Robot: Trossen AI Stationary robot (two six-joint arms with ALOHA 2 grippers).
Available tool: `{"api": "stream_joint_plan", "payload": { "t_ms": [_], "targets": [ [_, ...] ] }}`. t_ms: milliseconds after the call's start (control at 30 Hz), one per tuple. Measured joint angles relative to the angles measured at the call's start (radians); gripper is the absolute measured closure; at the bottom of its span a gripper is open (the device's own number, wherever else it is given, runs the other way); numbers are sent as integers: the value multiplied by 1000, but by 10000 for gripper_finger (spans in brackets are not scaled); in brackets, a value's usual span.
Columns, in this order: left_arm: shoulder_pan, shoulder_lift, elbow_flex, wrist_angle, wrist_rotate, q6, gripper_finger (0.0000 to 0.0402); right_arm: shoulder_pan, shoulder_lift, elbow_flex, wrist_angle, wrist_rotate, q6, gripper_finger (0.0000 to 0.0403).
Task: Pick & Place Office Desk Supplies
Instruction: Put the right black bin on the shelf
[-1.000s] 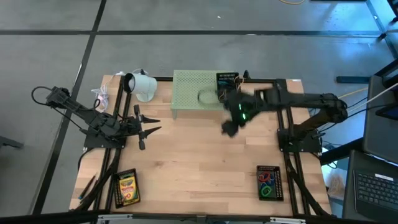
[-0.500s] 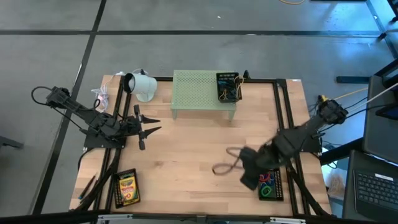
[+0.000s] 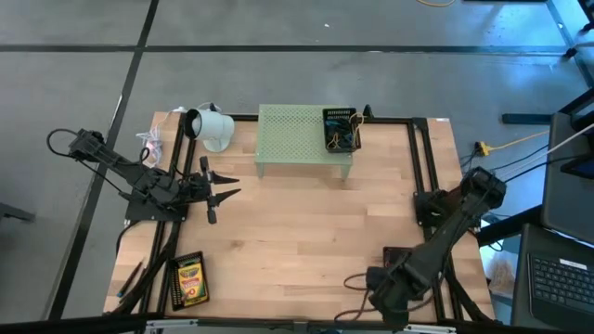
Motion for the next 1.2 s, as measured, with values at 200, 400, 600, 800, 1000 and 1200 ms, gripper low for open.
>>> {"api": "stream_joint_plan", "payload": {
  "t_ms": [200, 400, 600, 800, 1000, 1200],
  "targets": [
    [0, 0, 0, 1, 0, -3, 288, 14, 59, 0, 1, -44, -12, 218],
    [0, 0, 0, 1, 0, -2, 288, 23, 85, 0, 4, 1, -60, 218],
    [0, 0, 0, 1, 0, 1, 288, 28, 133, 0, 12, -3, -99, 218],
    [0, 0, 0, 1, 0, 1, 288, 37, 171, 0, 24, -25, -120, 218],
    [0, 0, 0, 1, 0, 1, 288, 54, 207, 1, 35, -24, -119, 218],
    [0, 0, 0, 1, 0, 1, 288, 63, 237, 1, 38, -4, -115, 220]
  ]
}}
